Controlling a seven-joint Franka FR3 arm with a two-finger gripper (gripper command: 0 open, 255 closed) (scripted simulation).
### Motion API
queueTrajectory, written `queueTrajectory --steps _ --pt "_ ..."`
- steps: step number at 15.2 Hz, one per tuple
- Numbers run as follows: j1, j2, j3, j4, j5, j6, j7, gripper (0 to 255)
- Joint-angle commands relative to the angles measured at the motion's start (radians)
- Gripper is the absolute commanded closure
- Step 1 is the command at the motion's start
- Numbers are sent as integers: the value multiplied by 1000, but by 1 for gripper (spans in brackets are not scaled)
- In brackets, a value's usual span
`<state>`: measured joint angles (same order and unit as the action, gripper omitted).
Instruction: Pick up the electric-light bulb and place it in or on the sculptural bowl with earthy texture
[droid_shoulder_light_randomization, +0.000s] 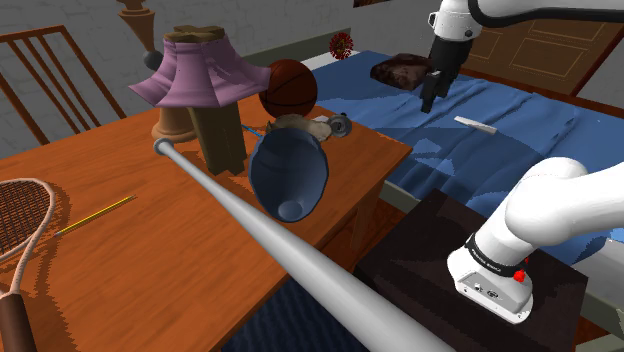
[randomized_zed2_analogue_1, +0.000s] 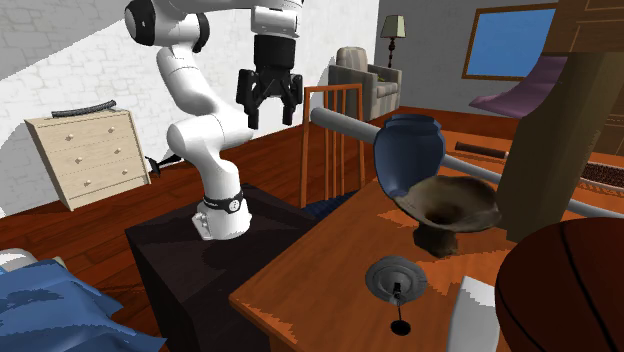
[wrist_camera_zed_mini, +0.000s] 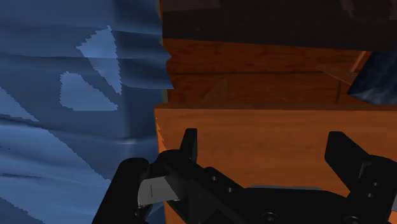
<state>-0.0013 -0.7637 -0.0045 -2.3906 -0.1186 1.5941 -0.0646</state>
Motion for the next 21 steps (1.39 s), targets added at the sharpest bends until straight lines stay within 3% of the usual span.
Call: queueTrajectory --steps 1,11,21 --pt "0 0 0 0 0 0 0 0" --pt "-52 384 37 139 85 225 272 0" --pt "-91 772 25 395 149 354 490 0"
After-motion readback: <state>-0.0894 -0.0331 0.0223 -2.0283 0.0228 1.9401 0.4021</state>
